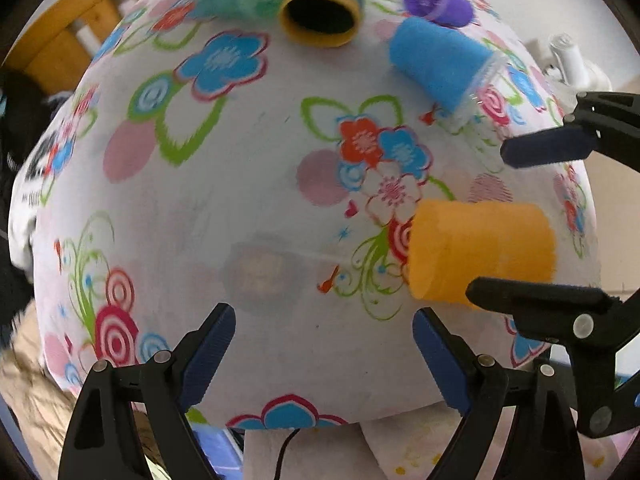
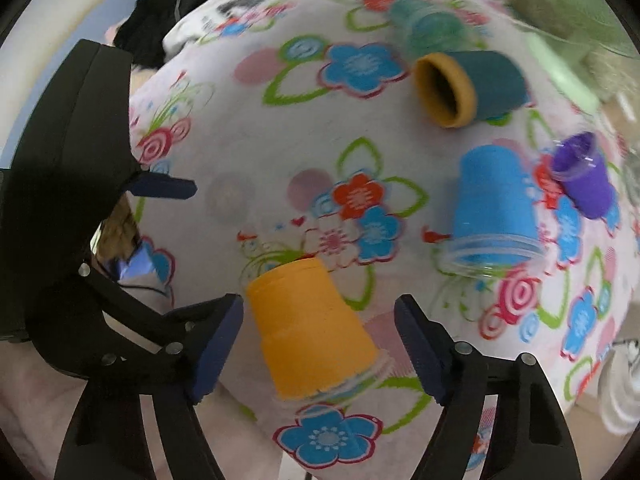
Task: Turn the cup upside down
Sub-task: 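Grasp the orange cup with the right tool while the left tool releases it, then carry the orange cup rim-down with the right tool and lower it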
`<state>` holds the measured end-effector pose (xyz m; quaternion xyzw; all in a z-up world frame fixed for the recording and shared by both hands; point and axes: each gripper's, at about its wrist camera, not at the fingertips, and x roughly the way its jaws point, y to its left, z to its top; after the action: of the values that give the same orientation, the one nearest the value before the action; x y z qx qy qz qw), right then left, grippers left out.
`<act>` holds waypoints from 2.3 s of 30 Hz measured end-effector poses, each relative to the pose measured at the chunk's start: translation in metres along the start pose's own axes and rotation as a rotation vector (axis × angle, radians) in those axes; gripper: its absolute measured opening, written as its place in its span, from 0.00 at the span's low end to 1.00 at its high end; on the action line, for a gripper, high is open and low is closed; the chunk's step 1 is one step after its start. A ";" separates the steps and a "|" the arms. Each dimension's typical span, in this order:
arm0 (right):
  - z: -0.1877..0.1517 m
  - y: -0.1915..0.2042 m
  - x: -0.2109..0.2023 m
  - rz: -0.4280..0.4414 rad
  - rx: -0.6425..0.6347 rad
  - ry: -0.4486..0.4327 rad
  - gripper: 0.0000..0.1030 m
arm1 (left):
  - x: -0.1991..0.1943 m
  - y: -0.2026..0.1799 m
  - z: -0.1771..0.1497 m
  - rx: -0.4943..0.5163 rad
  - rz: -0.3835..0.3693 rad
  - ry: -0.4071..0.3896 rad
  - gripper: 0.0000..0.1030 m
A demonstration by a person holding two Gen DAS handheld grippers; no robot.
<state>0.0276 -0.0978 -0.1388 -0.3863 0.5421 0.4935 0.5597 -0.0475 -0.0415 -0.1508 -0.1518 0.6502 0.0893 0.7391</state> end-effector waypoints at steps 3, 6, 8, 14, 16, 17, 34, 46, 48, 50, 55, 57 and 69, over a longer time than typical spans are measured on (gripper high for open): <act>0.001 0.006 0.012 0.005 -0.047 0.050 0.76 | 0.002 0.006 -0.010 -0.041 -0.004 0.001 0.89; 0.002 0.012 0.021 0.007 -0.087 0.086 0.71 | 0.004 0.009 -0.016 -0.061 0.017 0.001 0.89; 0.004 0.014 0.027 0.013 -0.103 0.104 0.69 | 0.006 0.009 -0.018 -0.063 0.034 0.001 0.89; 0.008 0.009 0.048 0.037 -0.090 0.152 0.58 | 0.013 0.000 -0.023 -0.048 0.074 -0.008 0.89; 0.009 0.010 0.048 0.045 -0.089 0.145 0.57 | 0.014 -0.005 -0.022 -0.029 0.085 -0.007 0.89; 0.008 0.009 0.048 0.040 -0.090 0.141 0.56 | 0.015 -0.008 -0.023 -0.022 0.089 -0.006 0.89; -0.011 -0.029 -0.049 -0.099 0.262 -0.217 0.56 | -0.054 -0.020 0.041 0.138 0.128 -0.118 0.89; -0.029 -0.028 -0.106 -0.223 0.523 -0.451 0.56 | -0.097 -0.021 0.069 0.232 0.135 -0.264 0.89; -0.030 -0.028 -0.115 -0.237 0.554 -0.495 0.56 | -0.104 -0.022 0.072 0.242 0.137 -0.293 0.89; -0.031 -0.027 -0.121 -0.244 0.582 -0.543 0.56 | -0.111 -0.021 0.074 0.240 0.125 -0.312 0.89; -0.032 -0.020 -0.141 -0.289 0.628 -0.670 0.56 | -0.129 -0.016 0.080 0.221 0.097 -0.378 0.89; -0.033 -0.018 -0.144 -0.310 0.647 -0.710 0.56 | -0.136 -0.016 0.081 0.233 0.103 -0.414 0.89; -0.043 -0.018 -0.101 -0.341 0.709 -0.892 0.56 | -0.100 -0.008 0.086 0.209 0.125 -0.467 0.90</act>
<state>0.0426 -0.1567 -0.0458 -0.0130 0.3167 0.3002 0.8997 0.0212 -0.0128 -0.0419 -0.0095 0.4760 0.0998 0.8737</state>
